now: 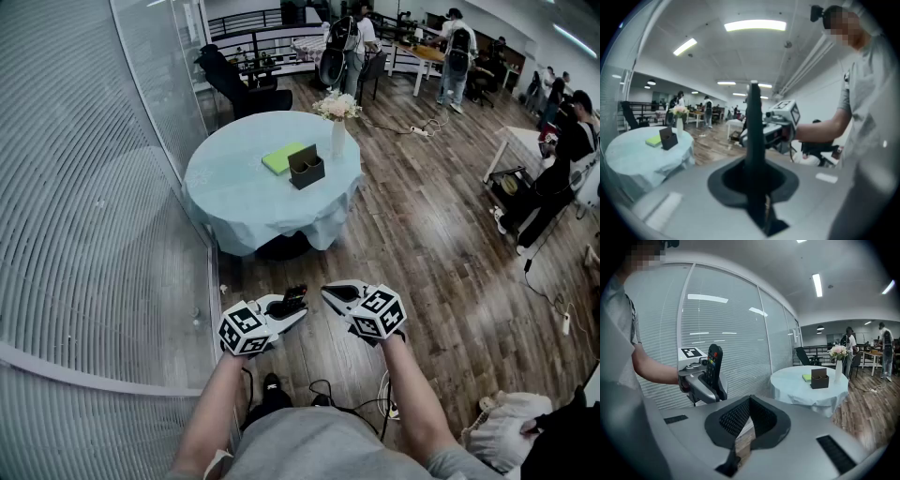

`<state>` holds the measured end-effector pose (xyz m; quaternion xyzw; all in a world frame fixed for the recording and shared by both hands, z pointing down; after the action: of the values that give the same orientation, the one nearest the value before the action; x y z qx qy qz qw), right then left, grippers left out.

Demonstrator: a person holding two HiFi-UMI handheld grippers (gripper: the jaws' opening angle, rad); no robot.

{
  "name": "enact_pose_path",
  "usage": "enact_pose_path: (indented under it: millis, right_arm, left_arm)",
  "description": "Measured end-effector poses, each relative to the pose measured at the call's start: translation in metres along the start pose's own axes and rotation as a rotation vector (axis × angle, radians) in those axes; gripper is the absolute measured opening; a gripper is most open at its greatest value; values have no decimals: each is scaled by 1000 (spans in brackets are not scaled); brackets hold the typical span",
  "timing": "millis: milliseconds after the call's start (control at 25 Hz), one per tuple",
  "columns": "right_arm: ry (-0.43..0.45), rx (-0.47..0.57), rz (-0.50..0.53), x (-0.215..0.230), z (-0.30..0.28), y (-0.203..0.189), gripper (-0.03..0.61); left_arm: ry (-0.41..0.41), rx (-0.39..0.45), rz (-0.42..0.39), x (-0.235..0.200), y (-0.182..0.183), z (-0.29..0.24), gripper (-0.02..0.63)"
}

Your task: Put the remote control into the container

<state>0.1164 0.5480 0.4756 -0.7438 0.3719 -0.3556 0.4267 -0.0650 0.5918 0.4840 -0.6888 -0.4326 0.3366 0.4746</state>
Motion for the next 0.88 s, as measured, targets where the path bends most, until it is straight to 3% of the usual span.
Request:
enact_pose_path:
  millis: [880]
  right_arm:
    - [-34, 43, -31, -8, 8, -9, 18]
  left_arm:
    - [14, -22, 6, 14, -11, 12, 46]
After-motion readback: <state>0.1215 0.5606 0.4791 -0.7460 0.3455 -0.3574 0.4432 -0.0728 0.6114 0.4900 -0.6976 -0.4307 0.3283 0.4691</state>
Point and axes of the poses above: the fingertips, and each gripper's own axes: z backward along the fingers, x to its right, y out of its top, the point moved 9 cm from there along z, backward along the fingers, and after that the axes turned 5 degrees about -z, right-handed, at the moved point
